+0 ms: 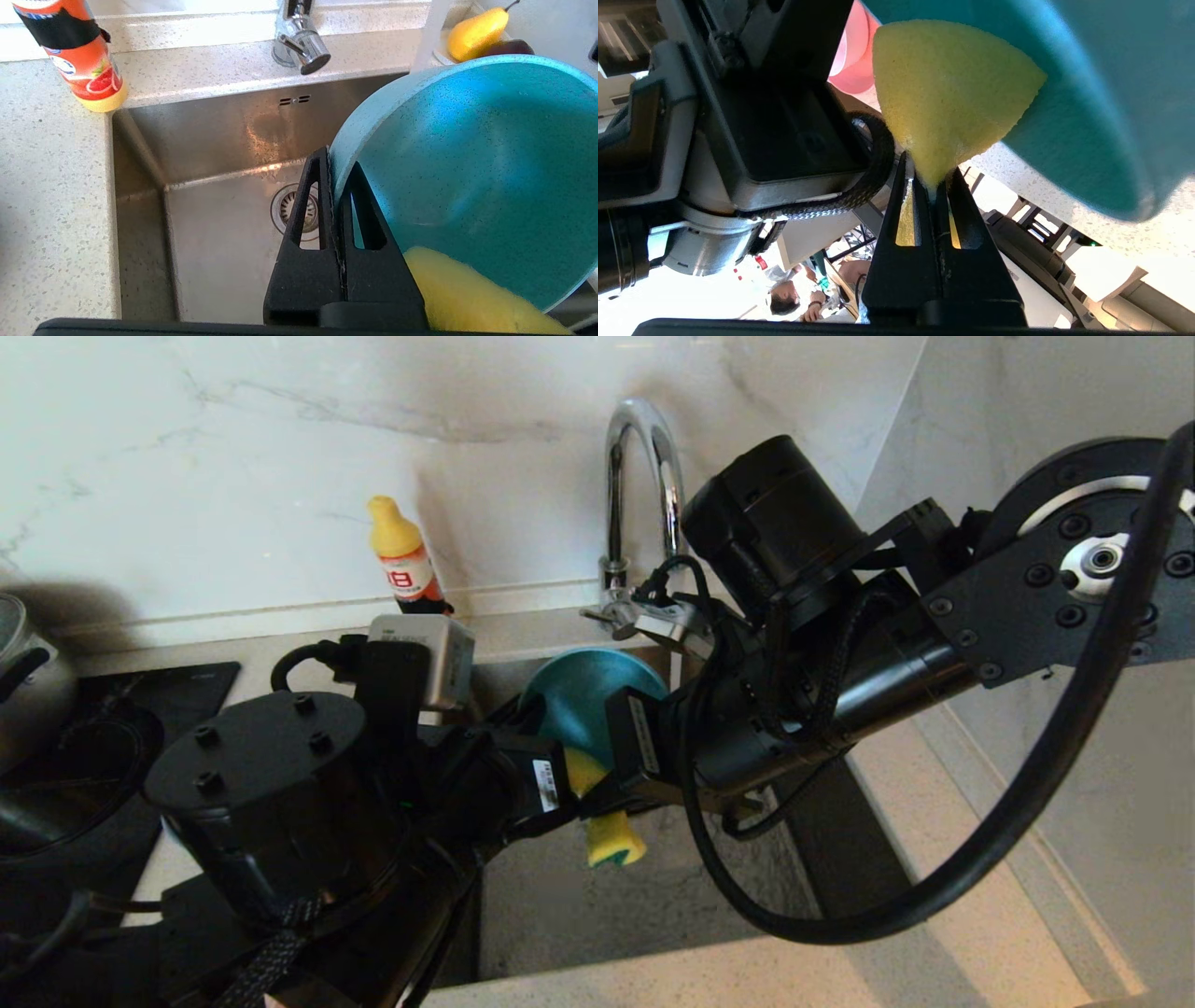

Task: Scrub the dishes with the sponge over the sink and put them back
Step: Wipe the bowl

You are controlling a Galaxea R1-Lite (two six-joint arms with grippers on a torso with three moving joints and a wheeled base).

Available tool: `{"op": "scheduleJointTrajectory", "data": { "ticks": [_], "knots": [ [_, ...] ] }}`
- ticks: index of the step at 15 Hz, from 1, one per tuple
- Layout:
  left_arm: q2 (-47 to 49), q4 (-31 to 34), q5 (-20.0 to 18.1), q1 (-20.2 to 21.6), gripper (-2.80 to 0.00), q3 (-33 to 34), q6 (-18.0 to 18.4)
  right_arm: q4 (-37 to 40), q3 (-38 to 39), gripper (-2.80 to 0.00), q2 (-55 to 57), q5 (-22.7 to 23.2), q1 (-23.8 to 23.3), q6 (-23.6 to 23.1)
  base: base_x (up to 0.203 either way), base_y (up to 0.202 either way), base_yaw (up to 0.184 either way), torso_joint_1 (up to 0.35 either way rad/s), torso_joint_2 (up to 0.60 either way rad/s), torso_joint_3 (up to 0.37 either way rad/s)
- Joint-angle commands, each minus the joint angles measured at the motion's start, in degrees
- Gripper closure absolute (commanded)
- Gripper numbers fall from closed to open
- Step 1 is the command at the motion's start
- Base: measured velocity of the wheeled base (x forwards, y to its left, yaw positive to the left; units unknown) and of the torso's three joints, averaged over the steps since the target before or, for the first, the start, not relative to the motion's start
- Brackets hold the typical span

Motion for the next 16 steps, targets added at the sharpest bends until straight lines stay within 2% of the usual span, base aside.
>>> {"op": "scheduleJointTrajectory", "data": {
  "ticks": [1, 6, 16],
  "knots": [
    [0.1, -0.4, 0.2, 0.0, 0.0, -0.1, 0.0, 0.3, 0.2, 0.0, -1.2, 0.1, -0.4, 0.2, 0.0, 0.0, 0.0, 0.0, 0.0, 0.0],
    [0.2, -0.5, 0.1, 0.0, 0.0, -0.6, -0.2, 3.1, 0.4, 0.0, -4.8, 0.2, -6.1, -0.2, 0.0, 0.0, 0.0, 0.0, 0.0, 0.0],
    [-0.1, -0.5, 0.2, 0.2, 0.0, 0.4, -0.2, 3.1, -0.3, 0.0, -7.7, 0.6, -9.6, -0.2, 0.0, 0.0, 0.0, 0.0, 0.0, 0.0]
  ]
}}
